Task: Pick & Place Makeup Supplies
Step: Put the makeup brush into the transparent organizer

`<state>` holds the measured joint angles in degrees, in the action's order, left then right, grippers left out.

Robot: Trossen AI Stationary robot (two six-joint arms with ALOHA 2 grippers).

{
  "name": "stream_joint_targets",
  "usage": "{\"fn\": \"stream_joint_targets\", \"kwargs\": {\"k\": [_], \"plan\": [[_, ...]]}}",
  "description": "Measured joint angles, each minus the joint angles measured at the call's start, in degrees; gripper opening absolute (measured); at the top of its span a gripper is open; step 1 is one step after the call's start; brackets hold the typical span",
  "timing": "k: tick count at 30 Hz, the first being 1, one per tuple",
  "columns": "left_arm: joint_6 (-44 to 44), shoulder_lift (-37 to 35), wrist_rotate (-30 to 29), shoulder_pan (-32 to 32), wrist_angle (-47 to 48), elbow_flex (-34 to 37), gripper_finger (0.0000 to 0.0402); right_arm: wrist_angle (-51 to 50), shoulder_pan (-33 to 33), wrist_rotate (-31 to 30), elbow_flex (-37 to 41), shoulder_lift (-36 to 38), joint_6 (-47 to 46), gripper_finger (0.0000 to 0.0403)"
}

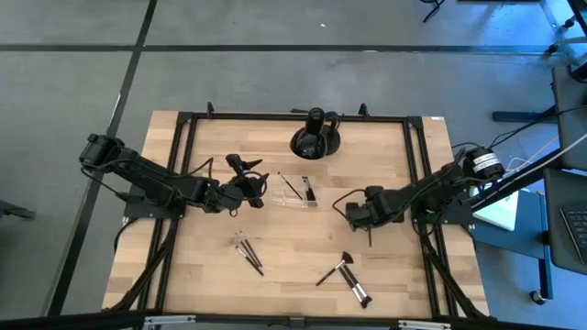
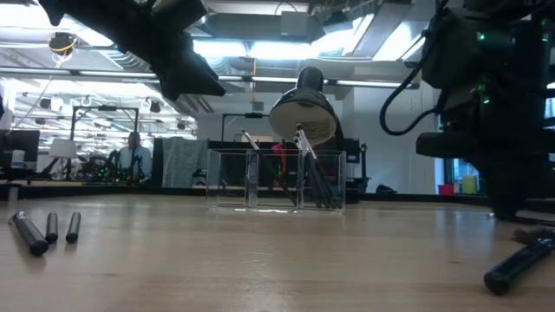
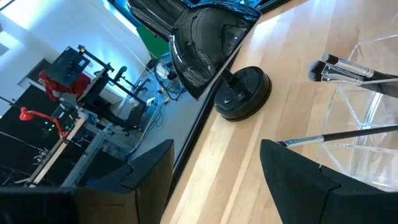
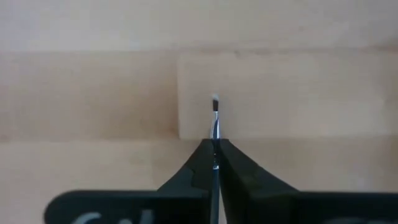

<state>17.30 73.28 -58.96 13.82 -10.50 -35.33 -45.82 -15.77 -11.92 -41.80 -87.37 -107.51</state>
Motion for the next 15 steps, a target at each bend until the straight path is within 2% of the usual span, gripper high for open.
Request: {"fn": "stream_joint_targets", "kwargs": {"k": [3, 7, 15], "plan": [[0.00, 0.00, -0.04, 0.00, 0.07, 0.00, 0.0235, 0.05, -0.01, -2.45, 0.00, -0.05, 0.01, 0.0023], [-0.04, 0.00, -0.07, 0.00, 2.17, 0.00, 0.0235, -0.43, -1.05, -10.42, -2.11, -0.04, 2.12, 0.0017], [-0.21, -1.01, -5.01, 0.00, 4.48, 0.02, 0.0235, -0.60, -7.52, -27.70, -12.96, 0.06, 17.98, 0.0002]]}}
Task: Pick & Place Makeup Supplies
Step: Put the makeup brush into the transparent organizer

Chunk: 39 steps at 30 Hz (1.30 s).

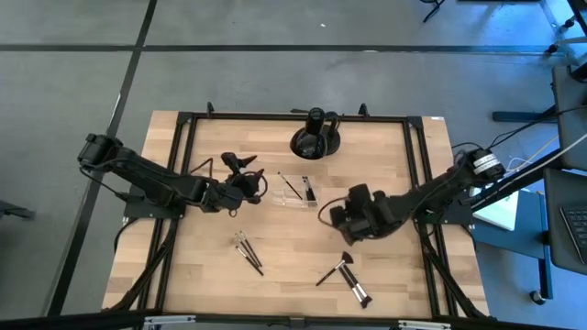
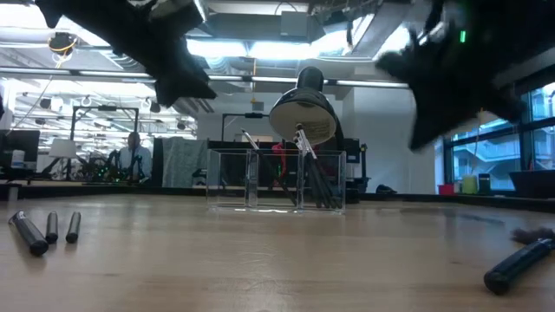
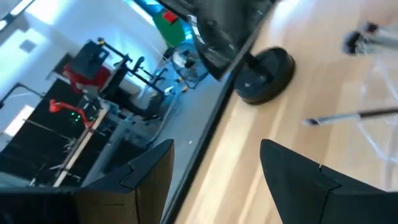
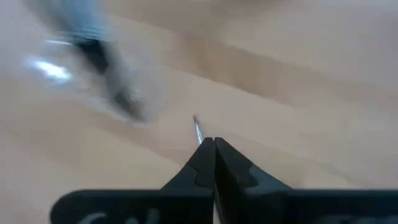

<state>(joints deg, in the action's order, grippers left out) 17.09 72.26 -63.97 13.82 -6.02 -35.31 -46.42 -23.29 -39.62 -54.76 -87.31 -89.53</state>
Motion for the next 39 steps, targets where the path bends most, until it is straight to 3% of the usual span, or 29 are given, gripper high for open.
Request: {"fn": "stream_joint_targets", "kwargs": {"k": [4, 7, 11, 16, 19, 26, 39], "plan": [[-3.64, -4.29, -0.03, 0.39, -0.16, 0.00, 0.0235, 0.46, -2.55, -6.44, -5.94, 0.05, 11.36, 0.0005], [-5.88, -8.92, 1.05, 1.57, 0.01, 0.00, 0.0235, 0.25, -2.67, -6.04, -8.43, 0.09, 15.75, 0.0005], [-6.87, -14.20, 2.38, 3.73, 1.10, 0.00, 0.0235, 0.47, 2.23, 7.27, -8.80, -0.11, 18.99, 0.0018], [-7.93, -18.20, 1.92, 5.98, 5.67, 0.00, 0.0235, 10.36, 8.93, 25.14, -5.40, -4.10, 27.52, 0.0072], [-9.42, -19.43, 0.17, 6.74, 9.27, 0.00, 0.0235, 16.73, 10.21, 30.36, -5.15, -8.66, 29.41, 0.0105], [-11.94, -20.08, -1.50, 6.82, 14.25, 0.04, 0.0235, 13.82, 10.45, 28.20, -7.78, -15.57, 26.18, 0.0123], [-13.39, -20.06, -0.49, 6.82, 13.97, 0.04, 0.0235, 16.59, 11.40, 29.80, -8.09, -19.69, 21.96, 0.0083]]}}
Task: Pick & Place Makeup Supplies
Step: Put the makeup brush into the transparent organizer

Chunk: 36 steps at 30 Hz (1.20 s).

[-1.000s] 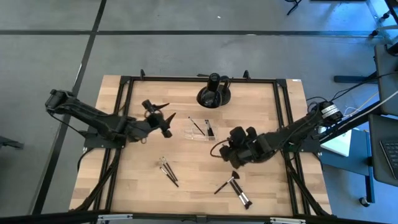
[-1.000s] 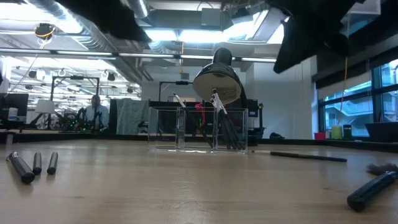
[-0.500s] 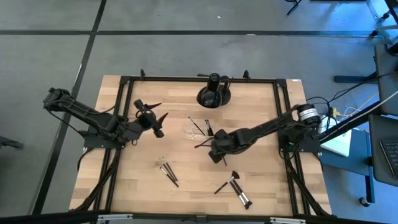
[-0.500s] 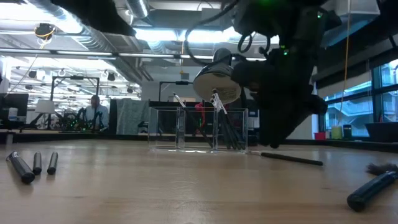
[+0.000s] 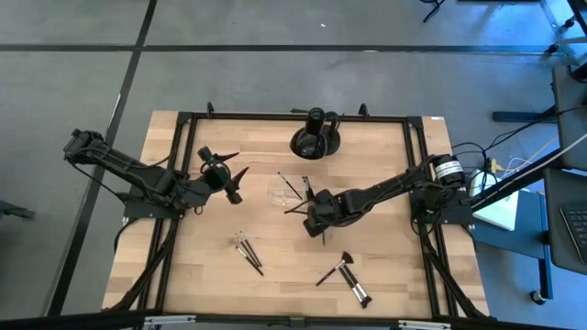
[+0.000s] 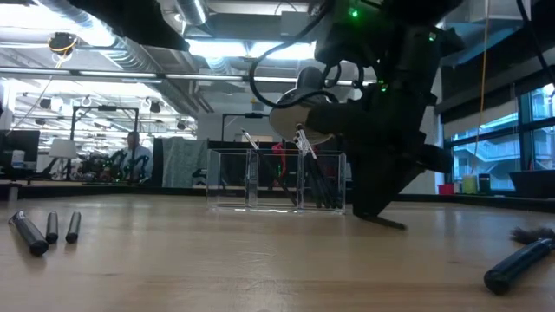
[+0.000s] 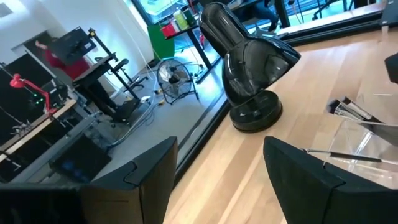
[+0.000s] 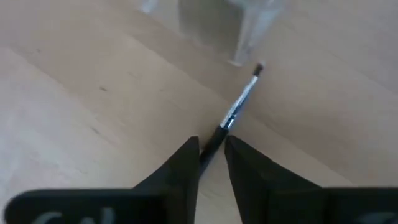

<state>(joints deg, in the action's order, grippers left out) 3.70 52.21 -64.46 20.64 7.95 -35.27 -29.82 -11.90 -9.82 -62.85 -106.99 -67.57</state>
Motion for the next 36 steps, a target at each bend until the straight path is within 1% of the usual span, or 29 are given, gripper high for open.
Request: {"fn": "stream_joint_targets", "kwargs": {"k": [9, 11, 15, 17, 20, 25, 28, 31, 34, 36], "plan": [[0.06, 0.00, 0.06, 0.00, 0.08, 0.00, 0.0235, -3.16, 0.02, 1.79, -0.03, 0.66, -0.90, 0.0012], [0.42, 0.00, 0.06, 0.00, 0.09, 0.00, 0.0235, -5.69, -0.34, 1.51, 0.16, 1.43, -0.99, 0.0009], [0.44, 0.00, 0.06, 0.00, 0.19, 0.00, 0.0235, -9.03, -1.50, -0.65, 0.54, 4.06, -2.59, 0.0019], [0.44, 0.00, 0.05, 0.00, 0.24, 0.00, 0.0235, -11.28, -2.51, -3.02, 0.70, 6.23, -3.07, 0.0021], [0.44, 0.00, 0.05, 0.00, 0.30, 0.00, 0.0235, -11.43, -3.89, -7.85, 0.46, 10.05, -3.37, 0.0013], [0.39, 0.00, 0.04, 0.00, 0.52, 0.00, 0.0235, -9.89, -5.89, -17.68, 0.46, 16.08, -1.00, 0.0003], [0.41, 0.00, 0.04, 0.00, 0.68, 0.00, 0.0235, -6.15, -6.48, -23.66, 0.44, 18.57, 2.76, 0.0008], [0.39, 0.00, 0.04, 0.00, 0.71, 0.00, 0.0235, 1.11, -6.55, -28.52, 0.41, 19.66, 9.29, 0.0009], [0.35, 0.00, 0.04, 0.00, 0.87, 0.00, 0.0235, 9.64, -6.23, -29.99, 0.39, 19.29, 17.34, 0.0005], [0.28, 0.00, 0.04, 0.00, 1.03, 0.00, 0.0235, 13.05, -5.89, -29.44, 0.39, 18.84, 19.88, 0.0003]]}}
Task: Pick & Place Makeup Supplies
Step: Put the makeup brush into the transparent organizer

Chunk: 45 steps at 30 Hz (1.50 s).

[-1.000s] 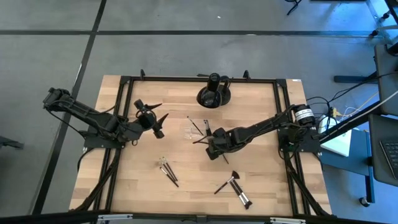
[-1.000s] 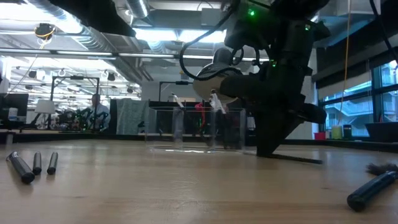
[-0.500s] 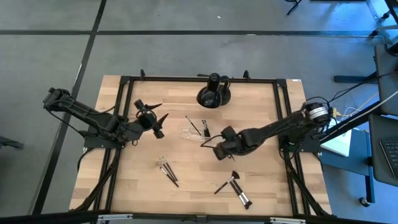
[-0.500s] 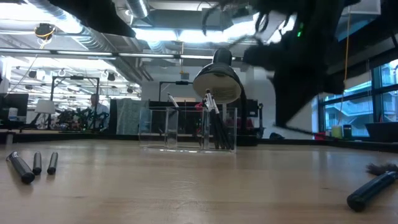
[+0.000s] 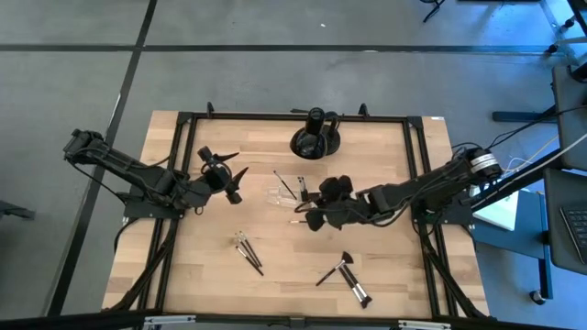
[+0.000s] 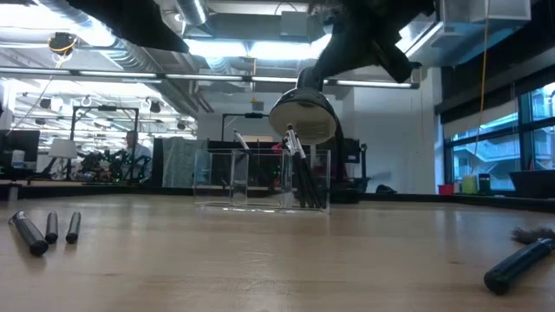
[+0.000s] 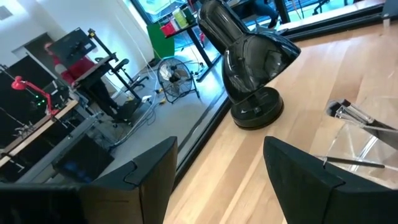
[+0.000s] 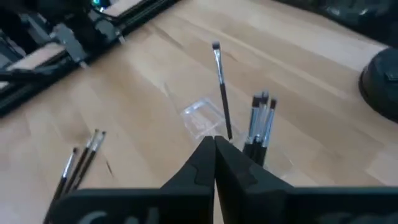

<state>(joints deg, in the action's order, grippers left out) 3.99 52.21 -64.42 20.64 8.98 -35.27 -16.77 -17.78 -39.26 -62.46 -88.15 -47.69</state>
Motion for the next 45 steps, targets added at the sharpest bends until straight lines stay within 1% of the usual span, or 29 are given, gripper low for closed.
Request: {"fn": "stream_joint_targets", "kwargs": {"k": [2, 5, 8, 11, 14, 17, 20, 23, 25, 29, 32, 39, 43, 45], "plan": [[-0.09, 0.00, 0.00, 0.00, 0.47, 0.00, 0.0235, -1.07, 0.05, 1.39, 0.00, -0.01, 0.10, 0.0004], [-0.28, 0.00, 0.00, 0.00, 1.57, 0.00, 0.0235, -3.45, 0.07, 5.75, 0.00, -0.15, 0.45, 0.0014], [-0.50, 0.00, 0.00, 0.00, 1.63, 0.00, 0.0235, -1.50, 0.10, 13.63, -0.02, -2.58, 2.60, 0.0027], [-0.99, 0.00, 0.00, 0.00, 1.62, 0.00, 0.0235, 1.08, 1.01, 21.15, -1.54, -8.12, 5.03, 0.0035], [-1.29, 0.00, 0.00, 0.00, 1.57, 0.00, 0.0235, -2.94, 1.98, 27.41, -7.42, -16.06, 7.21, 0.0044], [-1.48, 0.00, 0.00, -0.05, 1.56, 0.00, 0.0235, -14.18, 2.47, 33.26, -16.57, -24.64, 9.78, 0.0056], [-1.45, 0.00, 0.00, -0.07, 1.55, 0.00, 0.0235, -25.87, 2.15, 37.16, -26.70, -31.59, 13.74, 0.0071], [-1.42, 0.00, 0.00, -0.07, 1.57, 0.00, 0.0235, -34.59, 0.99, 37.79, -36.08, -35.86, 18.03, 0.0085], [-1.42, 0.00, 0.02, -0.07, 1.61, 0.00, 0.0235, -39.47, 0.03, 37.86, -41.28, -37.33, 20.77, 0.0094], [-1.77, 0.00, 1.02, -0.07, 2.15, 0.00, 0.0235, -42.87, -2.25, 37.57, -47.84, -37.82, 25.30, 0.0106], [-2.80, 0.01, 1.60, -0.07, 2.99, 0.00, 0.0235, -42.71, -4.66, 37.68, -48.99, -37.79, 28.43, 0.0110], [-4.26, 0.00, 1.68, -0.07, 3.66, 0.00, 0.0235, -42.48, -9.18, 38.10, -48.74, -41.67, 31.73, 0.0110], [-4.28, 0.00, 1.70, -0.07, 3.43, 0.00, 0.0235, -41.70, -10.00, 41.95, -48.74, -43.70, 31.79, 0.0110], [-4.28, 0.00, 1.73, -0.07, 3.28, 0.00, 0.0235, -41.83, -10.35, 42.81, -48.72, -44.69, 31.84, 0.0110]]}}
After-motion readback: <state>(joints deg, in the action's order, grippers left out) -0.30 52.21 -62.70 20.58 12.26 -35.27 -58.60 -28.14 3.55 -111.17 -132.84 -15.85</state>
